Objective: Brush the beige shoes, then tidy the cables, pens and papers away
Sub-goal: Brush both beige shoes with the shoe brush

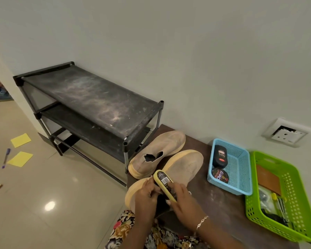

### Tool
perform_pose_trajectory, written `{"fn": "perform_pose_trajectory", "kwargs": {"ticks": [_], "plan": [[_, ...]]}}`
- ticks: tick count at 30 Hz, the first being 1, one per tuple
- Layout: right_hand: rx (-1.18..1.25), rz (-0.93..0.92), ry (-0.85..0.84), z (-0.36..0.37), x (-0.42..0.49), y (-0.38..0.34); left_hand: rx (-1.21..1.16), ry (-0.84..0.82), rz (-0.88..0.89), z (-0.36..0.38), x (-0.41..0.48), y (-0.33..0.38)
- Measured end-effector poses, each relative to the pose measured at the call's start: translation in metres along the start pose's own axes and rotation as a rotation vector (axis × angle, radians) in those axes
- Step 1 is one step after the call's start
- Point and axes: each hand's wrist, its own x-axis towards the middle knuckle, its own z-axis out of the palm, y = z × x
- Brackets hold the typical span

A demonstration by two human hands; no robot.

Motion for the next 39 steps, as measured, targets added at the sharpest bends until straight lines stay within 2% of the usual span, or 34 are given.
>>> {"fn": "perform_pose_trajectory", "kwargs": {"ticks": [2, 5, 8, 10, 12, 14, 17, 19, 22, 23, 25, 28, 30, 32, 34, 36, 37, 39], "plan": [[-0.073, 0.038, 0.029, -0.015, 0.010, 0.020, 0.042, -0.014, -0.008, 0.001, 0.000, -0.001], [-0.170, 0.249, 0.161, -0.045, 0.037, 0.057, 0.077, -0.043, -0.054, 0.006, 0.003, -0.005], [-0.040, 0.417, 0.297, -0.061, 0.054, 0.061, 0.065, -0.035, -0.058, 0.008, 0.003, -0.006], [-0.050, 0.326, 0.209, -0.045, 0.051, 0.039, 0.036, 0.002, -0.062, 0.007, 0.005, -0.004], [-0.047, 0.103, 0.053, -0.012, 0.032, 0.008, -0.004, 0.032, -0.067, 0.003, 0.006, -0.003], [-0.013, 0.006, -0.028, 0.007, 0.014, -0.008, -0.015, 0.038, -0.071, -0.002, 0.007, -0.002], [-0.119, 0.075, 0.052, -0.006, 0.030, 0.016, 0.005, 0.007, -0.054, -0.004, 0.007, -0.002], [-0.180, 0.195, 0.109, -0.026, 0.048, 0.038, 0.026, -0.004, -0.065, -0.001, 0.008, -0.002], [-0.135, 0.421, 0.234, -0.054, 0.069, 0.054, 0.011, -0.017, -0.087, 0.005, 0.009, 0.001], [-0.121, 0.447, 0.254, -0.055, 0.070, 0.050, 0.006, -0.009, -0.089, 0.006, 0.010, 0.001], [-0.138, 0.357, 0.185, -0.039, 0.061, 0.027, -0.002, 0.007, -0.103, 0.006, 0.011, 0.002], [-0.025, 0.065, 0.020, 0.003, 0.024, -0.010, -0.004, 0.015, -0.124, 0.003, 0.013, -0.002], [-0.029, 0.031, 0.013, 0.001, 0.020, -0.005, -0.012, 0.010, -0.126, 0.001, 0.011, -0.003], [-0.121, 0.088, 0.045, -0.014, 0.034, 0.019, -0.015, 0.002, -0.131, 0.002, 0.012, -0.005], [-0.176, 0.248, 0.105, -0.035, 0.056, 0.048, -0.029, -0.013, -0.155, 0.005, 0.014, -0.004], [-0.115, 0.447, 0.190, -0.057, 0.074, 0.069, -0.048, -0.033, -0.178, 0.007, 0.016, 0.001], [-0.077, 0.490, 0.228, -0.062, 0.079, 0.071, -0.050, -0.031, -0.181, 0.008, 0.017, 0.002], [-0.027, 0.437, 0.204, -0.054, 0.077, 0.055, -0.051, -0.017, -0.181, 0.007, 0.018, 0.006]]}}
